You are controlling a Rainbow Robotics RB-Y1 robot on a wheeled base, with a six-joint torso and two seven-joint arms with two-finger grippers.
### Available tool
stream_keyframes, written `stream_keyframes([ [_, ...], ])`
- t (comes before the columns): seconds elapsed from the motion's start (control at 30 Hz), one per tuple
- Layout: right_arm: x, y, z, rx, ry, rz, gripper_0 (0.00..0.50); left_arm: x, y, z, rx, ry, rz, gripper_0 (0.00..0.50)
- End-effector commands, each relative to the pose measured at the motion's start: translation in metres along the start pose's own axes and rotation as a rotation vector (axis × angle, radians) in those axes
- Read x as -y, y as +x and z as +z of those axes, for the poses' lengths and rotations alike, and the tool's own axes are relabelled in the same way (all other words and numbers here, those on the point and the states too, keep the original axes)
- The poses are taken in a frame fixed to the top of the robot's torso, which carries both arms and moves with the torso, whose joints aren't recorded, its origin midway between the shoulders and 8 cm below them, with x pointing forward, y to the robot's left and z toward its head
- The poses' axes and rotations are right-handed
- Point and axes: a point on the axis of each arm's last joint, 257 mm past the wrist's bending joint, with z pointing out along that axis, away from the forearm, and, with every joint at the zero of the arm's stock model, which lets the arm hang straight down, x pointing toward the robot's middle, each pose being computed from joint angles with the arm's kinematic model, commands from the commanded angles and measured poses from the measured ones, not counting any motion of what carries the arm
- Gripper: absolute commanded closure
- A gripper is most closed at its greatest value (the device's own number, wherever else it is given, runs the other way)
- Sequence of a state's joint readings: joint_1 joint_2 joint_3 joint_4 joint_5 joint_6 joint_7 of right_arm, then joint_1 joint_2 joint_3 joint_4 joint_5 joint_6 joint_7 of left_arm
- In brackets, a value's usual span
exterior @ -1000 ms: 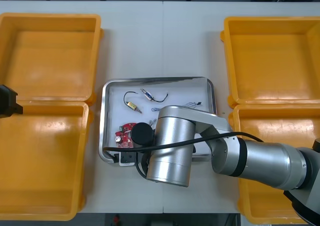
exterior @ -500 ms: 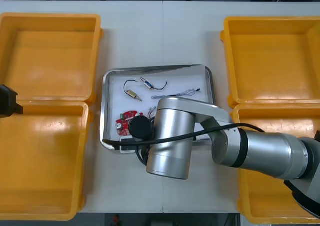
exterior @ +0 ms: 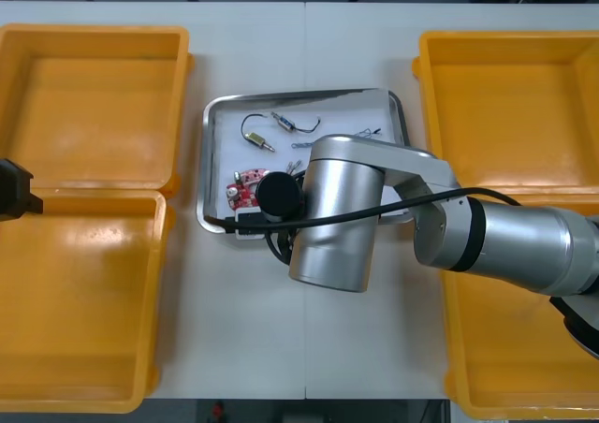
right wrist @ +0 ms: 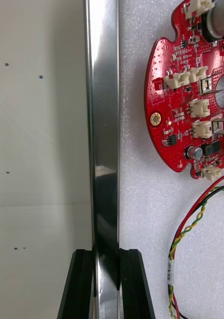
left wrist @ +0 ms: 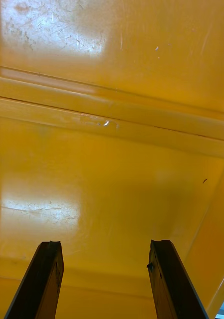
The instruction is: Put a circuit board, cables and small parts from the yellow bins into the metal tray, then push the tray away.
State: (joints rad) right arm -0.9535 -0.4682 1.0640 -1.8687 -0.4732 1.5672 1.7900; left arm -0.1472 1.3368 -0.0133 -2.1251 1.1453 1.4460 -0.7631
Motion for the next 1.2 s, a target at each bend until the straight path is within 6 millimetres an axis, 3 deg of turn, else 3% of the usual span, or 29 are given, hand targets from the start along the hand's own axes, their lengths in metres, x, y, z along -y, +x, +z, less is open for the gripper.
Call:
stream_keyframes([
  [0.03, 0.058, -0.003, -0.014, 0.016, 0.106, 0.035, 0.500, -0.008, -0.007, -0.012, 0.024, -0.034, 0.044, 0.000],
  [0.23, 0.093, -0.005, -0.009, 0.024, 0.158, 0.056, 0.500, -0.008, -0.007, -0.012, 0.024, -0.034, 0.044, 0.000],
  [1.2, 0.224, -0.025, -0.001, 0.163, 0.419, 0.091, 0.500, -0.008, -0.007, -0.012, 0.024, -0.034, 0.044, 0.000],
])
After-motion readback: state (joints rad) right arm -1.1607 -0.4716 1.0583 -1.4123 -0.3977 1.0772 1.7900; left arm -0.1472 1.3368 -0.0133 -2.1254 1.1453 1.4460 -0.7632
